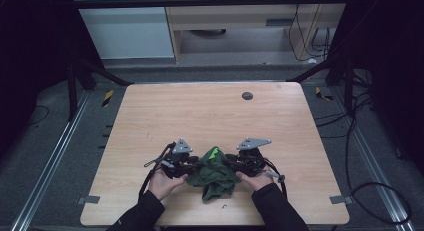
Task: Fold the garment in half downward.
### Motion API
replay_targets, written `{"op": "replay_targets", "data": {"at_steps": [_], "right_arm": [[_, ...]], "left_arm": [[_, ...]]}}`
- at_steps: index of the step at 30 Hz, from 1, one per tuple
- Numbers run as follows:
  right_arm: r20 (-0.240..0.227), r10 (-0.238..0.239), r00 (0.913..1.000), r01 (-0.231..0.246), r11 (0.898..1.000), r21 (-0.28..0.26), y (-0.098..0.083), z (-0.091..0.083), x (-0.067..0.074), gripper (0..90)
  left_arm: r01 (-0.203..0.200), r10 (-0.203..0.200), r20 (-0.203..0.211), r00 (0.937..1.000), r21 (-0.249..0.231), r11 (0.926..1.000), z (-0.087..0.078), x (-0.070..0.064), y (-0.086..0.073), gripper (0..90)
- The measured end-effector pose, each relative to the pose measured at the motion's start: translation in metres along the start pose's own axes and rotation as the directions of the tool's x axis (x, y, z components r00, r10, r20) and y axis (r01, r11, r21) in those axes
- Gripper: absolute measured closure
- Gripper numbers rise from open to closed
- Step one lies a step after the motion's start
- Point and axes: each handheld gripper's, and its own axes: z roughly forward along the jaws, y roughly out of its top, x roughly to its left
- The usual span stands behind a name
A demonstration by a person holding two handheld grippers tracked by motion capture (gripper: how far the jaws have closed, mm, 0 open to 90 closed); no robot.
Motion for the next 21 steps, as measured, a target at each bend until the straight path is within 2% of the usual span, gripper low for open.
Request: {"op": "replay_targets", "data": {"at_steps": [6,9,12,18,21], "right_arm": [[-0.014,-0.007,0.9999,0.008,1.000,0.021,-0.001,0.001,0.001,87.1],[-0.022,-0.009,0.9997,0.009,1.000,0.017,-0.001,0.000,0.002,88.0],[-0.025,-0.012,0.9996,0.012,1.000,0.005,0.000,-0.004,0.003,88.2],[-0.041,-0.028,0.9988,0.027,0.999,-0.029,0.000,-0.019,0.009,88.0],[-0.047,-0.039,0.9981,0.037,0.999,-0.036,-0.001,-0.024,0.012,87.9]], "left_arm": [[0.005,-0.005,0.010,0.9999,0.021,0.9998,0.003,-0.001,-0.001,87.7],[-0.007,0.006,0.010,0.9999,0.023,0.9997,0.001,-0.003,-0.001,89.5],[-0.006,0.006,0.018,0.9998,0.000,1.0000,-0.005,-0.007,0.000,89.8],[-0.057,0.057,0.027,0.9980,-0.015,0.9983,-0.025,-0.021,-0.001,89.9],[-0.066,0.067,0.031,0.9973,-0.022,0.9975,-0.030,-0.027,-0.002,89.9]]}}
